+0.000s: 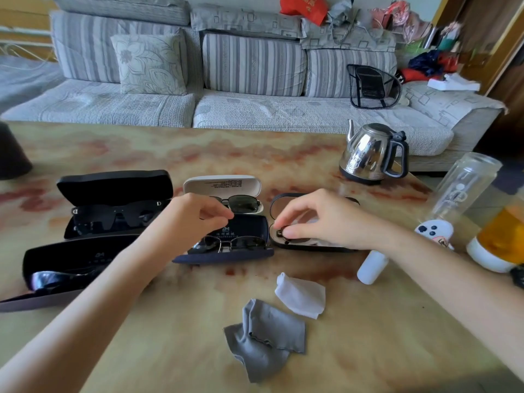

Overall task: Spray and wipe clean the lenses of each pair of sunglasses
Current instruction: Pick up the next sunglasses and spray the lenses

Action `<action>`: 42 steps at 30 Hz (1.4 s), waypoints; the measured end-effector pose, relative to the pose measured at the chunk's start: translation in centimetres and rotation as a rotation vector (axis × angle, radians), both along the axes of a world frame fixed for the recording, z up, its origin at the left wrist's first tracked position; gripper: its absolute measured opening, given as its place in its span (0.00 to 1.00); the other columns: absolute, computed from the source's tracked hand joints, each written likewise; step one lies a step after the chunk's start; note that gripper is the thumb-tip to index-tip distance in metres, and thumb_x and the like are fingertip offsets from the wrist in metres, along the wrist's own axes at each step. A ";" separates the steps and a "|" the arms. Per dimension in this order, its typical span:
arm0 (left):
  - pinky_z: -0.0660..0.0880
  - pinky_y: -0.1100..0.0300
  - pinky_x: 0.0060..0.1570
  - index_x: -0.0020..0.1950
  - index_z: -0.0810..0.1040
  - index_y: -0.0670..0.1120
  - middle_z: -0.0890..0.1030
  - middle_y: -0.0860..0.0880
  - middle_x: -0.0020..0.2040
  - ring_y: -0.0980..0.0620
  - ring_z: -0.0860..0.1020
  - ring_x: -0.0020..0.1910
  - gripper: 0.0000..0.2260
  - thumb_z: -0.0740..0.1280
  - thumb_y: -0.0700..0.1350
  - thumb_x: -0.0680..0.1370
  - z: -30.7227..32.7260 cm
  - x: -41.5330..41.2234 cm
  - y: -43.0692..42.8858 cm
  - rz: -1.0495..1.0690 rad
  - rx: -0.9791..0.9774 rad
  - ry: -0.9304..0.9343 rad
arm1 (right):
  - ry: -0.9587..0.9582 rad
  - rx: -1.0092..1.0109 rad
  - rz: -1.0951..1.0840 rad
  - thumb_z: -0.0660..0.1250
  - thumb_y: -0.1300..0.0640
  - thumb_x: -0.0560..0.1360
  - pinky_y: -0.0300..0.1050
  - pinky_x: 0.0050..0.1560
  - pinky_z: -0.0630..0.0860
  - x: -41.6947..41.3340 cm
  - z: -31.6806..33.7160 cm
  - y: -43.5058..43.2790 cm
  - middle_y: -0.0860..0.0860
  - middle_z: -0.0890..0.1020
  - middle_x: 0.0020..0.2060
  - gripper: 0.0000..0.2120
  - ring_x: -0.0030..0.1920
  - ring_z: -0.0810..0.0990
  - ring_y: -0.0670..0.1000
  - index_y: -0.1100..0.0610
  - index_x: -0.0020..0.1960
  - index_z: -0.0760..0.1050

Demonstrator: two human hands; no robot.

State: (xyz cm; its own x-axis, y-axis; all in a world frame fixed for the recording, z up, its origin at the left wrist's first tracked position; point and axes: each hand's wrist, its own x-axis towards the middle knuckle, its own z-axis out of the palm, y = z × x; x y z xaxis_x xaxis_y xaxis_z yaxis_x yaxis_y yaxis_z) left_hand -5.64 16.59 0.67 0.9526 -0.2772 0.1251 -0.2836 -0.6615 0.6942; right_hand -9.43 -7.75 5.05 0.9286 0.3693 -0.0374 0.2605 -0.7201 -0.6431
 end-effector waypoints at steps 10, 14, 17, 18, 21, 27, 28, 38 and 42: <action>0.68 0.76 0.46 0.55 0.80 0.57 0.76 0.64 0.50 0.62 0.76 0.47 0.11 0.72 0.46 0.75 -2.2 -2.1 3.7 0.000 0.093 -0.014 | 0.013 -0.080 -0.078 0.69 0.55 0.77 0.43 0.55 0.74 3.5 -5.1 5.8 0.51 0.84 0.50 0.08 0.49 0.80 0.46 0.56 0.55 0.82; 0.64 0.72 0.45 0.62 0.78 0.55 0.75 0.58 0.57 0.58 0.71 0.53 0.16 0.73 0.48 0.74 -2.9 -3.1 4.5 0.030 0.052 -0.001 | 0.017 -0.155 -0.059 0.69 0.53 0.76 0.46 0.55 0.76 3.6 -6.3 8.2 0.48 0.84 0.49 0.07 0.51 0.81 0.49 0.53 0.51 0.83; 0.66 0.71 0.47 0.64 0.76 0.55 0.73 0.59 0.58 0.59 0.70 0.54 0.19 0.73 0.48 0.74 -3.4 -3.5 4.9 0.042 0.010 0.002 | 0.003 -0.181 -0.103 0.69 0.55 0.75 0.51 0.54 0.77 3.7 -7.0 8.8 0.48 0.84 0.44 0.04 0.49 0.81 0.52 0.53 0.46 0.83; 0.65 0.68 0.49 0.64 0.76 0.54 0.73 0.59 0.59 0.59 0.70 0.54 0.20 0.73 0.48 0.74 -3.5 -3.6 4.9 0.044 0.007 0.001 | 0.014 -0.152 -0.110 0.70 0.56 0.75 0.50 0.52 0.78 3.7 -7.0 8.7 0.47 0.83 0.42 0.04 0.47 0.81 0.52 0.54 0.46 0.83; 0.63 0.66 0.52 0.68 0.73 0.53 0.72 0.58 0.62 0.59 0.69 0.55 0.23 0.73 0.49 0.73 -3.5 -3.5 4.8 0.037 0.042 -0.023 | 0.019 -0.020 -0.119 0.70 0.61 0.74 0.45 0.47 0.75 3.7 -6.3 8.4 0.46 0.81 0.36 0.03 0.41 0.79 0.49 0.55 0.43 0.82; 0.66 0.58 0.68 0.74 0.65 0.53 0.71 0.55 0.69 0.55 0.69 0.68 0.33 0.73 0.55 0.71 -2.9 -3.2 4.7 0.036 0.008 -0.086 | -0.069 0.198 -0.166 0.72 0.61 0.72 0.46 0.48 0.76 3.4 -4.5 7.8 0.52 0.84 0.39 0.03 0.40 0.80 0.49 0.54 0.41 0.82; 0.66 0.58 0.68 0.74 0.64 0.53 0.70 0.56 0.69 0.56 0.69 0.68 0.34 0.73 0.55 0.71 -2.7 -3.4 4.5 0.036 -0.014 -0.104 | -0.088 0.220 -0.158 0.72 0.61 0.72 0.46 0.49 0.76 3.1 -4.1 7.8 0.51 0.84 0.39 0.04 0.41 0.81 0.49 0.54 0.41 0.81; 0.64 0.81 0.50 0.58 0.78 0.60 0.80 0.68 0.49 0.72 0.75 0.52 0.23 0.76 0.56 0.64 -0.6 -5.5 3.7 0.041 -0.277 -0.237 | -0.188 0.312 -0.074 0.72 0.61 0.74 0.34 0.48 0.74 -1.0 -1.0 7.7 0.46 0.84 0.39 0.02 0.42 0.81 0.42 0.57 0.44 0.83; 0.67 0.77 0.53 0.55 0.79 0.59 0.81 0.66 0.50 0.68 0.78 0.52 0.22 0.74 0.59 0.62 -0.3 -6.7 3.6 0.035 -0.362 -0.295 | -0.124 0.336 -0.020 0.73 0.60 0.73 0.34 0.54 0.74 -2.4 0.1 6.8 0.47 0.85 0.44 0.04 0.47 0.82 0.42 0.57 0.48 0.83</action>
